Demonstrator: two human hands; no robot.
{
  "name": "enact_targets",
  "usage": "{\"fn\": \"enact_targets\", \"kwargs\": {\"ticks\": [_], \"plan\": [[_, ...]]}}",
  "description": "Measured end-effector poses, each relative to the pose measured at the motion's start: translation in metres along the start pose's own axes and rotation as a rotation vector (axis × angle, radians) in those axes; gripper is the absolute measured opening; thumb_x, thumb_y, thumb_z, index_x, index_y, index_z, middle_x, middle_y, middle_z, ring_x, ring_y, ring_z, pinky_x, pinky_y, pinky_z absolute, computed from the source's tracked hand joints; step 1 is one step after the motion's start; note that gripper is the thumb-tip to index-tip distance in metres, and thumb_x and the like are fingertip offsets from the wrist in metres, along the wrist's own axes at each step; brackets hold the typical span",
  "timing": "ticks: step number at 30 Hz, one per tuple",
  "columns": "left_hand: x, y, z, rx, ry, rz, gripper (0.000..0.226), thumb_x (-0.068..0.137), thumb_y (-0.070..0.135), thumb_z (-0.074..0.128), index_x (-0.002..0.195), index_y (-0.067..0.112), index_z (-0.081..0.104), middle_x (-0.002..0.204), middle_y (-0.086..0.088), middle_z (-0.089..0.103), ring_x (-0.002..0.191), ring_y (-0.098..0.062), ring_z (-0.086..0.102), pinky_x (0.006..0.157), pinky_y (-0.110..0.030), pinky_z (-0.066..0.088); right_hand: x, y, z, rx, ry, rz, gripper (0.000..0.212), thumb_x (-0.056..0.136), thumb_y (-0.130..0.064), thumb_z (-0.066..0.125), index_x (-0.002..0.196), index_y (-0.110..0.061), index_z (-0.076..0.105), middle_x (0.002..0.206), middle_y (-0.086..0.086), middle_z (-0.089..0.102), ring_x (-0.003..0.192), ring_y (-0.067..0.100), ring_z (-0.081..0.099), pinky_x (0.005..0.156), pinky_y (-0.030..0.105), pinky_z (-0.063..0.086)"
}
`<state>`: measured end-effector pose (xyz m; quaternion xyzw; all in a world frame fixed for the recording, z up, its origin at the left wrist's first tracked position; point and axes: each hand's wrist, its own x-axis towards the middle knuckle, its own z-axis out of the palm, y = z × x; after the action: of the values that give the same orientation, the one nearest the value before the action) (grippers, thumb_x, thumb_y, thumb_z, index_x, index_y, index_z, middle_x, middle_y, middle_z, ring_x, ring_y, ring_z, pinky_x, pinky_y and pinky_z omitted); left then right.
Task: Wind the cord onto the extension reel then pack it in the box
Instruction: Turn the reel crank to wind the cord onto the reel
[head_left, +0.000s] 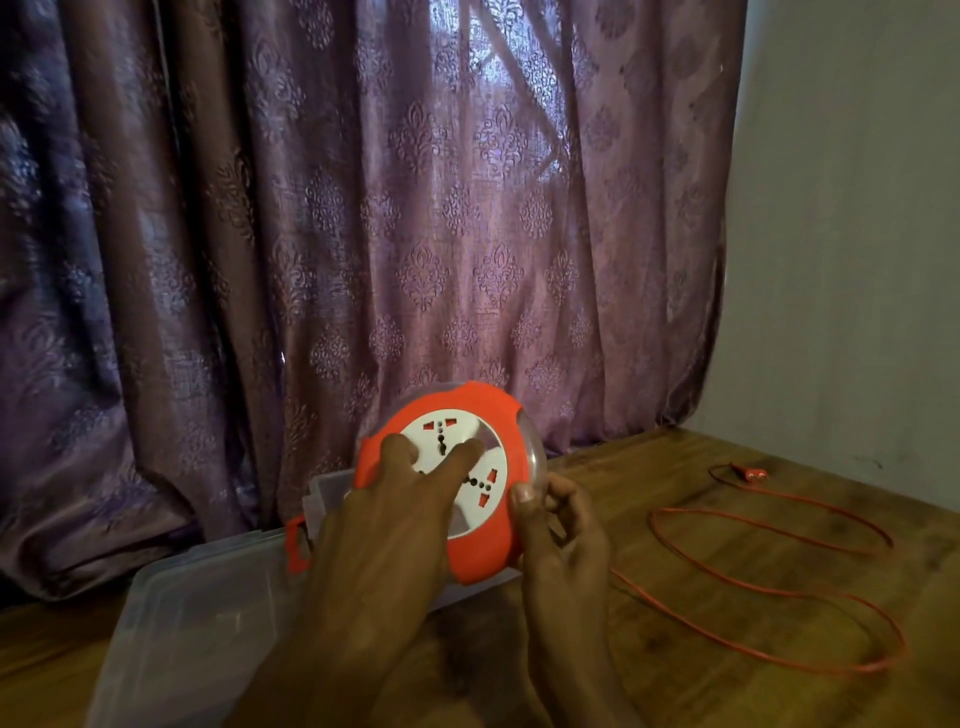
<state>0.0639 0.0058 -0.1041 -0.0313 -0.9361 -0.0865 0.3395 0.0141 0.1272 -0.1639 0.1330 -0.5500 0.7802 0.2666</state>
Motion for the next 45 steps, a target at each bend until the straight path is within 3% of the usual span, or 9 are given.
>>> {"fn": "enact_targets", "kwargs": {"ticks": [9,14,18,20,25,31,38,42,45], "plan": [[0.006,-0.019,-0.006,0.006,-0.058,0.138,0.083,0.075,0.033,0.065,0.126,0.064,0.008,0.144,0.007,0.015,0.109,-0.029,0.059,0.075,-0.034,0.047,0.0,0.003,0.002,0.049,-0.026,0.062,0.029,0.081,-0.045,0.078,0.1,-0.025,0.071,0.1,0.009,0.076,0.094,0.035,0.074,0.073,0.055,0.061],[0.008,-0.027,-0.01,-0.024,-0.059,0.194,0.084,0.072,0.036,0.069,0.124,0.065,0.01,0.145,0.011,0.016,0.109,-0.024,0.058,0.078,-0.034,0.048,0.003,0.004,0.001,0.141,-0.078,0.162,0.028,0.081,-0.039,0.079,0.101,-0.021,0.073,0.101,0.011,0.078,0.089,0.029,0.078,0.059,0.031,0.06],[0.007,-0.019,-0.013,0.018,-0.065,0.229,0.084,0.068,0.039,0.075,0.13,0.055,0.02,0.133,0.016,0.031,0.094,-0.018,0.063,0.068,-0.035,0.053,0.006,0.005,-0.002,0.129,-0.11,0.177,0.032,0.079,-0.039,0.073,0.101,-0.016,0.073,0.098,0.016,0.078,0.087,0.027,0.076,0.063,0.035,0.062],[0.006,-0.017,-0.013,0.045,-0.054,0.182,0.081,0.075,0.037,0.068,0.135,0.055,0.016,0.138,0.014,0.027,0.095,-0.021,0.063,0.071,-0.036,0.053,0.006,0.005,-0.003,0.104,-0.115,0.143,0.031,0.084,-0.037,0.076,0.106,-0.015,0.073,0.099,0.012,0.078,0.091,0.027,0.076,0.069,0.036,0.062],[0.005,-0.018,-0.021,0.075,0.027,0.101,0.062,0.088,0.037,0.052,0.139,0.05,0.019,0.14,0.011,0.028,0.096,-0.022,0.063,0.072,-0.033,0.047,0.005,0.005,-0.002,0.141,-0.086,0.131,0.037,0.082,-0.037,0.074,0.11,-0.013,0.071,0.105,0.021,0.073,0.093,0.034,0.076,0.061,0.03,0.06],[0.006,-0.019,-0.012,0.072,-0.084,0.104,0.083,0.086,0.038,0.057,0.138,0.061,-0.003,0.156,0.014,0.01,0.118,-0.024,0.055,0.087,-0.034,0.046,0.007,0.006,-0.005,0.126,-0.107,0.128,0.038,0.085,-0.036,0.075,0.114,-0.012,0.07,0.108,0.019,0.074,0.098,0.034,0.075,0.063,0.033,0.061],[0.005,-0.026,-0.007,0.022,-0.167,0.155,0.076,0.078,0.049,0.057,0.125,0.072,0.002,0.155,0.008,0.011,0.119,-0.03,0.053,0.087,-0.036,0.045,0.009,0.009,-0.008,0.068,-0.136,0.088,0.021,0.091,-0.028,0.068,0.11,-0.019,0.073,0.104,0.005,0.079,0.1,0.028,0.076,0.084,0.052,0.063],[0.007,-0.029,-0.008,0.117,-0.13,0.195,0.078,0.08,0.043,0.066,0.122,0.067,0.005,0.155,0.012,0.008,0.11,-0.031,0.057,0.081,-0.038,0.047,0.009,0.009,-0.007,0.076,-0.163,0.087,0.019,0.091,-0.029,0.068,0.107,-0.021,0.075,0.103,0.006,0.079,0.098,0.029,0.076,0.071,0.037,0.064],[0.008,-0.034,-0.009,0.096,-0.099,0.236,0.072,0.085,0.027,0.061,0.124,0.066,0.015,0.158,0.017,0.008,0.118,-0.028,0.055,0.082,-0.037,0.049,0.01,0.011,-0.007,0.079,-0.147,0.107,0.032,0.083,-0.037,0.067,0.107,-0.018,0.074,0.104,0.007,0.079,0.1,0.032,0.075,0.071,0.04,0.064]]}}
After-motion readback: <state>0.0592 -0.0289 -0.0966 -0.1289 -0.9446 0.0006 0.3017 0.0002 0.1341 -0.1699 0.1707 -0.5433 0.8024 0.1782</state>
